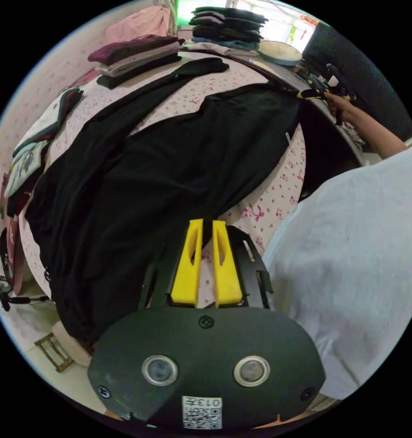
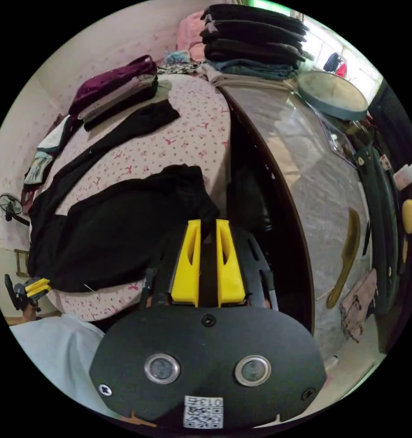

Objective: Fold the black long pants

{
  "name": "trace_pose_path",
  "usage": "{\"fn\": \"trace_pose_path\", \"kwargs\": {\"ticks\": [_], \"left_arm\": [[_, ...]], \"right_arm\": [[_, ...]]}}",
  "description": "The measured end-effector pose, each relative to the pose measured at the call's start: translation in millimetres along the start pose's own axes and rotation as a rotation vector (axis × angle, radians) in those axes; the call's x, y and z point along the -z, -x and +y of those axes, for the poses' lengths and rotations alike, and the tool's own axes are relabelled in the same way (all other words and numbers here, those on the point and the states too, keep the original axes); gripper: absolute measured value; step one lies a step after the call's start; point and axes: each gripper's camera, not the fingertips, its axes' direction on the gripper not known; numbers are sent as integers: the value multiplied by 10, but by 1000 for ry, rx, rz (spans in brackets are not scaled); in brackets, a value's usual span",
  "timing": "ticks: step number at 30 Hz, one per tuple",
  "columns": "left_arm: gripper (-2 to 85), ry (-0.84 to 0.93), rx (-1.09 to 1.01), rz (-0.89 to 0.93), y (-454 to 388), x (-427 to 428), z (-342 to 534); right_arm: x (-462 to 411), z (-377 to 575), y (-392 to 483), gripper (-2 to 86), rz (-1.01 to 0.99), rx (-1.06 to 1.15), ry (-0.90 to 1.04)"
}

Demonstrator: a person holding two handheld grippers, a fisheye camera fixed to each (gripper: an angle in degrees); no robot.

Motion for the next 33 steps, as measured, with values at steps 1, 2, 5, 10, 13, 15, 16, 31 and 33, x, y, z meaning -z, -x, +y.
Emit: {"fn": "trace_pose_path", "kwargs": {"ticks": [1,2,5,10,13,15,16,31,33], "left_arm": [[33,-12,14,11,46,24,59],[36,-40,57,6,164,91,176],[44,-109,231,-83,643,292,468],[80,-190,552,-208,1590,534,835],[92,-212,705,-250,2168,576,983],[108,-229,795,-268,2608,589,1069],[116,-231,814,-271,2718,589,1087],[126,-46,845,-205,4020,-32,1164],[68,-31,814,-243,4019,-23,1182]], "right_arm": [[63,7,-38,70,-6,-23,-32],[108,4,-51,71,-12,-36,-55],[329,-95,18,77,-3,-58,-176],[467,-507,594,84,-7,106,-349],[274,-841,961,86,-33,241,-307],[124,-1063,1161,90,-22,317,-265],[37,-1208,1275,93,-5,362,-250],[-516,-2629,984,60,-26,16,-53],[-502,-2652,1059,34,48,53,-48]]}}
